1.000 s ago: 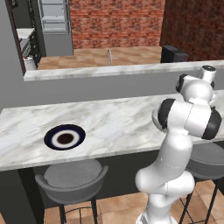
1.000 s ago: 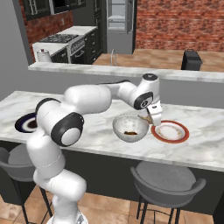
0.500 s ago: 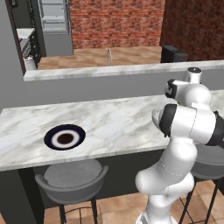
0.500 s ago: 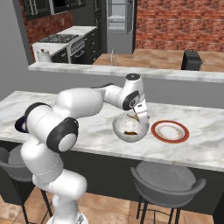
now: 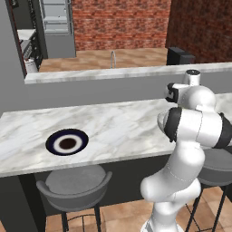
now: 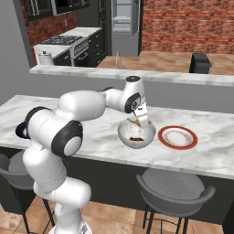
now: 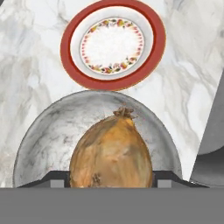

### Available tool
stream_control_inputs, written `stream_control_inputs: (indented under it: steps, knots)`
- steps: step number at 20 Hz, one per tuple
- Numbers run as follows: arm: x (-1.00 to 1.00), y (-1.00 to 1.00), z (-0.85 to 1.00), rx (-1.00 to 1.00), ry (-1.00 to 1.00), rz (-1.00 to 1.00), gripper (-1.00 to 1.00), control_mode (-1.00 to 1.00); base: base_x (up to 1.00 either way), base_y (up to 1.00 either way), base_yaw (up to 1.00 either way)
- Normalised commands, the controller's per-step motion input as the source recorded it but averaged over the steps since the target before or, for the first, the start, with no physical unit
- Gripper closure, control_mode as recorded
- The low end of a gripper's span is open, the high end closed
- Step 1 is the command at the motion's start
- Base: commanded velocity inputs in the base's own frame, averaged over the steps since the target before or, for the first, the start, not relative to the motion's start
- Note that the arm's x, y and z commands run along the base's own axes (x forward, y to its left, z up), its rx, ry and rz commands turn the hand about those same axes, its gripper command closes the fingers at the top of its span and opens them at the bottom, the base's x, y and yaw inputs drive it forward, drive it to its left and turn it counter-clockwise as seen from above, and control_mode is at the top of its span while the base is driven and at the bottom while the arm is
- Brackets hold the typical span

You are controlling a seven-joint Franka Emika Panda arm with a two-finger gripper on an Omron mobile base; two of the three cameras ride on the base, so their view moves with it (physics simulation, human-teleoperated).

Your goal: Pick the chicken drumstick and onion from their plates and place them in the bowl. Then put the bowl in the fridge.

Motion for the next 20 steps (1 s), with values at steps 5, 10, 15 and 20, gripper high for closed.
stream_control_inputs:
  steps: [5,10,15,20]
  knots:
    - [0.09,0.06,-0.13,0.01,0.00,0.00,1.00,-1.00,0.00,0.00,0.00]
    - [0.26,0.01,-0.23,0.08,0.00,0.00,1.00,-1.00,0.00,0.00,0.00]
    - [0.19,0.12,-0.30,0.07,0.00,0.00,1.00,-1.00,0.00,0.00,0.00]
    - [0.09,0.02,-0.26,0.05,0.00,0.00,1.00,-1.00,0.00,0.00,0.00]
